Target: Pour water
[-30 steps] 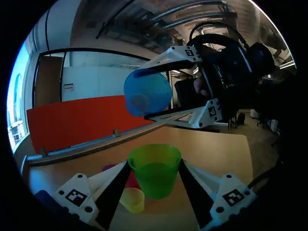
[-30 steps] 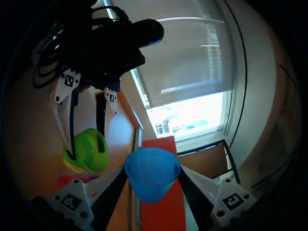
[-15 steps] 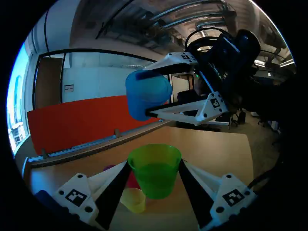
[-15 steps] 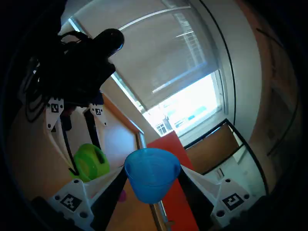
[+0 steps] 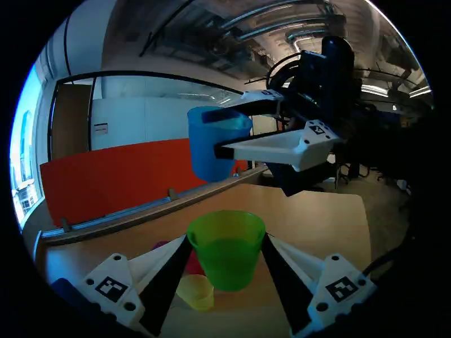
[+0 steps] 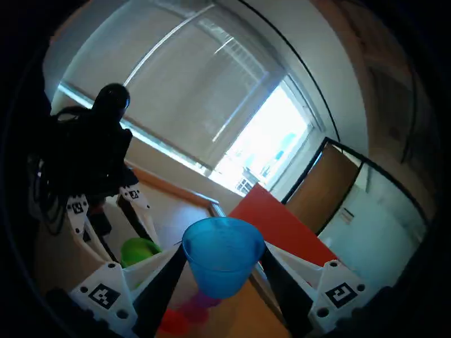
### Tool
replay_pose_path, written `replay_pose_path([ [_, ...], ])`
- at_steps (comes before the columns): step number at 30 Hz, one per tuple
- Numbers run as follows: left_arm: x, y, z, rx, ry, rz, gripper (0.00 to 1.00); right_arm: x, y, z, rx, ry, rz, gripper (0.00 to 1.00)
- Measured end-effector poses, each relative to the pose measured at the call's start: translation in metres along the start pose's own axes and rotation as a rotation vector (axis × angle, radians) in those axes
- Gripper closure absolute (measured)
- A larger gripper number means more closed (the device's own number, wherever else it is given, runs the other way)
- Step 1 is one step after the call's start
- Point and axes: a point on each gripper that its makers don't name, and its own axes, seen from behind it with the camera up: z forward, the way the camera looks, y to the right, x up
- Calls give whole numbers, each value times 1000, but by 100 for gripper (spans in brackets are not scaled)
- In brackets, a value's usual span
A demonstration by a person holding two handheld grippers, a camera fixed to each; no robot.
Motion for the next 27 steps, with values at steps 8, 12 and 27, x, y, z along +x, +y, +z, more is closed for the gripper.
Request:
replay_pose_path([
  [8, -2, 0, 0, 1, -4, 0, 14, -1, 3, -2, 14, 1, 152, 9],
  [12, -2, -1, 0, 0, -9, 0, 14, -6, -2, -3, 28, -15, 171, 9],
  [27, -15, 4, 0, -24, -65, 17, 14, -18, -17, -8, 56, -45, 297, 9],
])
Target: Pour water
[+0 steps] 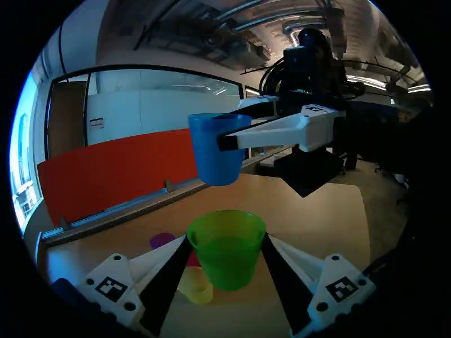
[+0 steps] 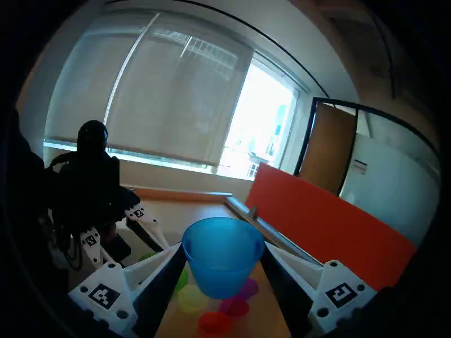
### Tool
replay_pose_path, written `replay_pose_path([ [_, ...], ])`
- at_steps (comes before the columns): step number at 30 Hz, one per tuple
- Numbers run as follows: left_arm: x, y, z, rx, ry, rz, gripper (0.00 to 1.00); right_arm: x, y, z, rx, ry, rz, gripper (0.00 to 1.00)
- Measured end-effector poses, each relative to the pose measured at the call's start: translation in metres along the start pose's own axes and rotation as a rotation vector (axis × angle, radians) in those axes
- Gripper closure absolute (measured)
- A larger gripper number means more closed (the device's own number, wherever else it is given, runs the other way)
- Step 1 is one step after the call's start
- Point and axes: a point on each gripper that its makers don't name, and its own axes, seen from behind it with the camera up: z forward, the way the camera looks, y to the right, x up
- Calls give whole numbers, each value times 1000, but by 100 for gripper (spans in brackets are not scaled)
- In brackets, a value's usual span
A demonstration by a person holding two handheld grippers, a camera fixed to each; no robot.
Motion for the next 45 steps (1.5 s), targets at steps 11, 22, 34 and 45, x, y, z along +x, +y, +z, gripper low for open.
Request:
replay_pose_path([
  [11, -14, 4, 1, -19, -45, 12, 14, -20, -5, -5, 12, -31, 85, 9],
  [22, -29, 4, 0, -29, -89, 4, 14, -44, -9, -10, 20, -76, 123, 8],
  [34, -49, 8, 2, -41, -141, 4, 14, -78, -13, -16, 25, -135, 127, 8],
  [45, -66, 10, 4, -53, -189, 1, 14, -106, -22, -20, 47, -190, 129, 8],
])
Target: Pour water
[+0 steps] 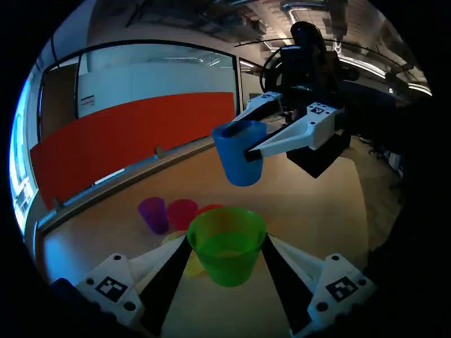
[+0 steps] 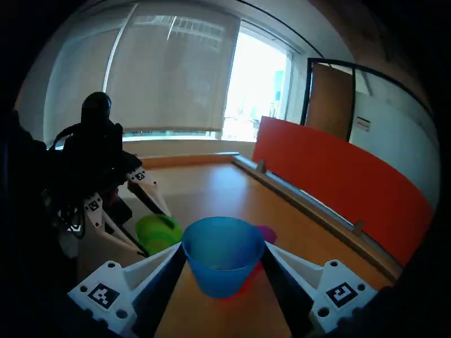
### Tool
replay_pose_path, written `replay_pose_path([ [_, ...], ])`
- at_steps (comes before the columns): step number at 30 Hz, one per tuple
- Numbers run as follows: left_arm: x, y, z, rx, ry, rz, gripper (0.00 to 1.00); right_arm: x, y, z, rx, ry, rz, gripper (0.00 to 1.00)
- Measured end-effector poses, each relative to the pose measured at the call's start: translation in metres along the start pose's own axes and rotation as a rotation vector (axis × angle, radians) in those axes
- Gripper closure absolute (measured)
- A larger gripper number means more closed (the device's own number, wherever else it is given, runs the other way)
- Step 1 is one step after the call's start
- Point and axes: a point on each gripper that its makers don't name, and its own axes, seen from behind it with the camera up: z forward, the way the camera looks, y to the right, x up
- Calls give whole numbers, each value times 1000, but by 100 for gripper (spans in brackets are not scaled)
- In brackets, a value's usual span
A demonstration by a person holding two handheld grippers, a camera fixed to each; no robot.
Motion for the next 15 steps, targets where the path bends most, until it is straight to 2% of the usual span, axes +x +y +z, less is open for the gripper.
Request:
replay_pose_path([
  [15, -23, 5, 7, -13, -50, 0, 14, -39, -9, 4, 32, -74, 9, 8],
])
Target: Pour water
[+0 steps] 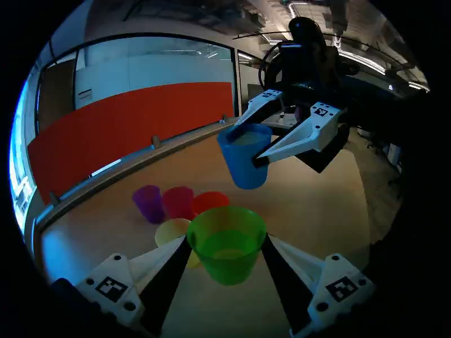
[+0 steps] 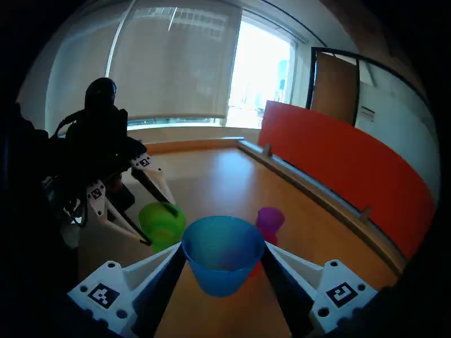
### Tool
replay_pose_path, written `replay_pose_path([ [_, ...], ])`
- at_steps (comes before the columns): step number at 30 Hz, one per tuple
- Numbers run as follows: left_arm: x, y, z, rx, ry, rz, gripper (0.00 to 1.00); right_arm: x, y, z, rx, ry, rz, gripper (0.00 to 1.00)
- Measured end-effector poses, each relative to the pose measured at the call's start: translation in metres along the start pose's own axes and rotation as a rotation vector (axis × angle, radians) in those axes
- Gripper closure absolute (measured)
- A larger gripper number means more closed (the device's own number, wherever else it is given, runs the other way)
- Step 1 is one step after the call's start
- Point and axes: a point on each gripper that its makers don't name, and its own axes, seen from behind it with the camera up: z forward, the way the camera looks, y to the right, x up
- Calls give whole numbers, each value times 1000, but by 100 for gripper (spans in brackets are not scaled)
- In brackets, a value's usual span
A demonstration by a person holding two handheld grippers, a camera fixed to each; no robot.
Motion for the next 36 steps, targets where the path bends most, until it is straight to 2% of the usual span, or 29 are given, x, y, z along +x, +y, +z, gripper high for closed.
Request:
replay_pose_path([
  [24, -33, 9, 17, -33, -59, -21, 14, -59, -13, 15, 52, -109, 2, 8],
  [36, -46, 12, 24, -47, -83, -25, 14, -79, -18, 23, 72, -142, 10, 8],
])
